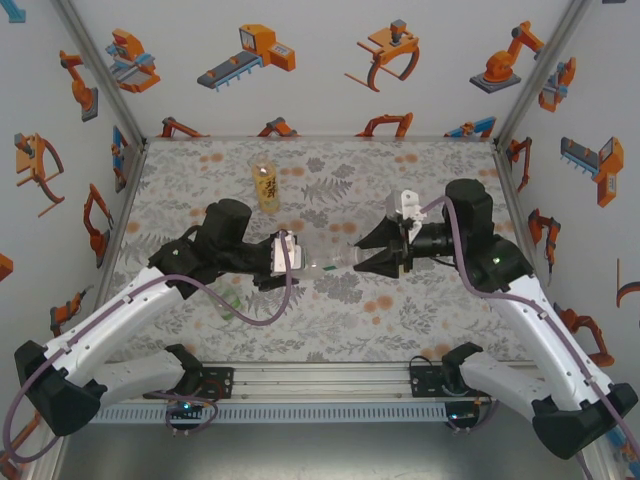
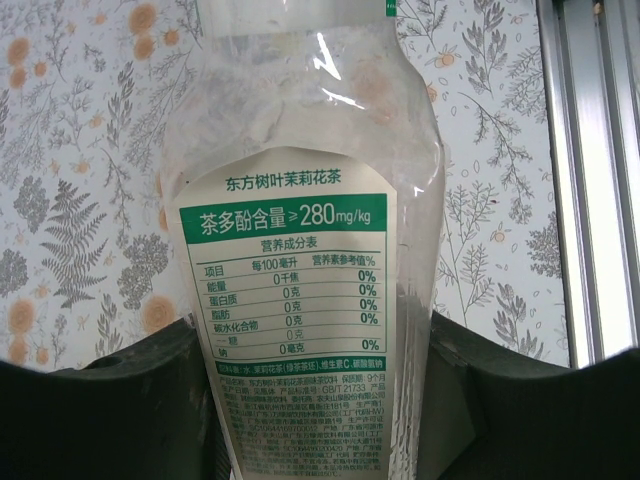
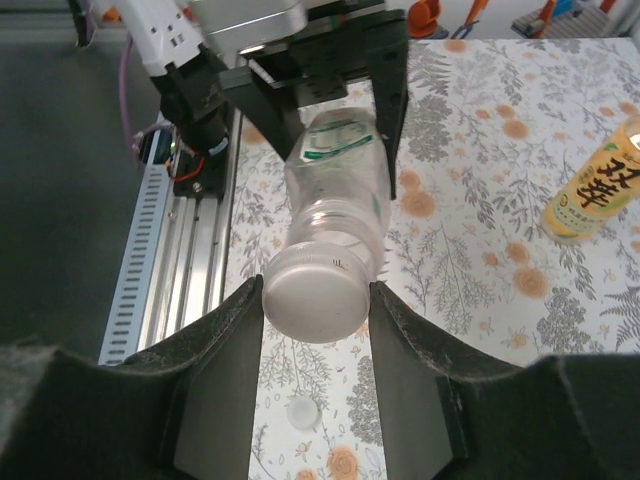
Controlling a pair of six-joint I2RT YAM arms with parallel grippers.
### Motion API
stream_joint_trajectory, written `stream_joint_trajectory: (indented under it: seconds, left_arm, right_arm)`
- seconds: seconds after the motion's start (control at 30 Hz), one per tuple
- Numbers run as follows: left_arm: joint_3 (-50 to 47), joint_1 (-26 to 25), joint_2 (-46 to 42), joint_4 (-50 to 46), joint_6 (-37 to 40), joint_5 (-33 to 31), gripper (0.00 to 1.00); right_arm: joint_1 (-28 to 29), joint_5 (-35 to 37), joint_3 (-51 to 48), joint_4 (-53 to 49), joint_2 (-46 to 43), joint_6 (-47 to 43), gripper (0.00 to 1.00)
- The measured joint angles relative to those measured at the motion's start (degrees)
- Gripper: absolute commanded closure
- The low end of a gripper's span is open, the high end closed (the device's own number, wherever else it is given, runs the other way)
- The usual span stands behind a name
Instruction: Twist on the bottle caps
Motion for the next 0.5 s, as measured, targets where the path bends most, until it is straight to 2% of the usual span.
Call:
stream_joint_trajectory:
  seconds: [0.2,0.5]
  left_arm:
    - [0.0,-0.02,0.0,-1.86,0.52,-0.28,1.0]
    - [0.0,-0.66,0.0,-2.82,1.38,-0.2,1.0]
  right_arm:
    - [2.75,1.92,0.37,-2.8,0.13,-4.85,1.0]
    - [3.06,4.37,0.37,-2.71,0.31,-6.34,1.0]
